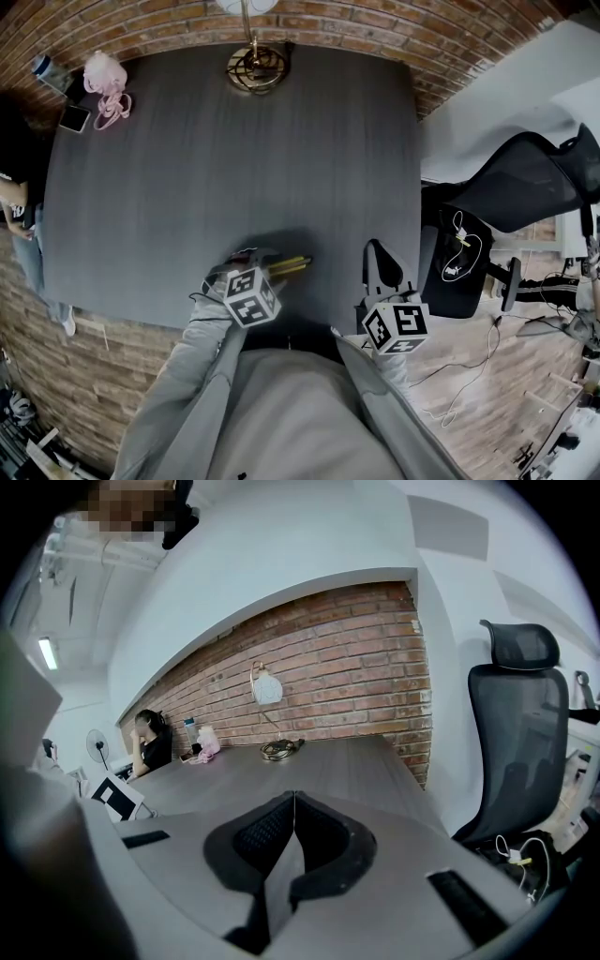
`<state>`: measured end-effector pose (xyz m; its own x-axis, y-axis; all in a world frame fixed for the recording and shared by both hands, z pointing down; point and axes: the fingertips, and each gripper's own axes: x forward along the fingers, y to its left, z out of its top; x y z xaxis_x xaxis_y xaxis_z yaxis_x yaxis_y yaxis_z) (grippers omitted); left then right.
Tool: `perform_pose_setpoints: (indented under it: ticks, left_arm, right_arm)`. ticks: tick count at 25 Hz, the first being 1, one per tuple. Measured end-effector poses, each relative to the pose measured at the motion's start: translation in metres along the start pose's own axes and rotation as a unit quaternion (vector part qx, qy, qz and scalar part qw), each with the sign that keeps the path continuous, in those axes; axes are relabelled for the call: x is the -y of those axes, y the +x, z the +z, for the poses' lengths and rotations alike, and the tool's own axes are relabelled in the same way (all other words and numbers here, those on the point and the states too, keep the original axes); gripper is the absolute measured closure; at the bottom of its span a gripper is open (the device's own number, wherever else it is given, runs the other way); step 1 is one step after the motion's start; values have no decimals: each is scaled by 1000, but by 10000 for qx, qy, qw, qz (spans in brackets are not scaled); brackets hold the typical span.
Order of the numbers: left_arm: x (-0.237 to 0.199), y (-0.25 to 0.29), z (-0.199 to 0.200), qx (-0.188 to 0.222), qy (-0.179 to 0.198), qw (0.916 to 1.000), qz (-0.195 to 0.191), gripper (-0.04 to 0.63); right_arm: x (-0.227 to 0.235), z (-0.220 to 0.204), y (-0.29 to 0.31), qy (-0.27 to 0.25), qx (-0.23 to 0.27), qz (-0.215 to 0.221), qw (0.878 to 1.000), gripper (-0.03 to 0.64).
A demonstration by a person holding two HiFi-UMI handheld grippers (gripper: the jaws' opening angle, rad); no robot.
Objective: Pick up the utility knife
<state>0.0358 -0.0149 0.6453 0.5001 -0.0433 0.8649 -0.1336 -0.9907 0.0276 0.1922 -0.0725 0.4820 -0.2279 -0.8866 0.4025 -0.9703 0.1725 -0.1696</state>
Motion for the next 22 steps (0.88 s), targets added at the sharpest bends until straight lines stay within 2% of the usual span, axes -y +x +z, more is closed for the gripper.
perform_pose_setpoints:
  ticks: [7, 10, 14, 22]
  left_arm:
    - [-2, -1, 0, 58, -38, 10000, -23, 384]
    - [-4, -2, 1, 90, -73, 9999, -17, 412]
    - [-4, -2, 1, 88, 69, 9999, -18, 463]
    - [-4, -1, 2, 60, 75, 9999, -31, 471]
  right_arm:
    - [2, 3, -1, -33, 12, -26, 10000, 598]
    - [4, 5, -1, -28, 16, -56, 10000, 598]
    - [5, 6, 0, -27, 11, -68, 10000, 598]
    - [7, 6, 2, -6, 6, -55, 10000, 598]
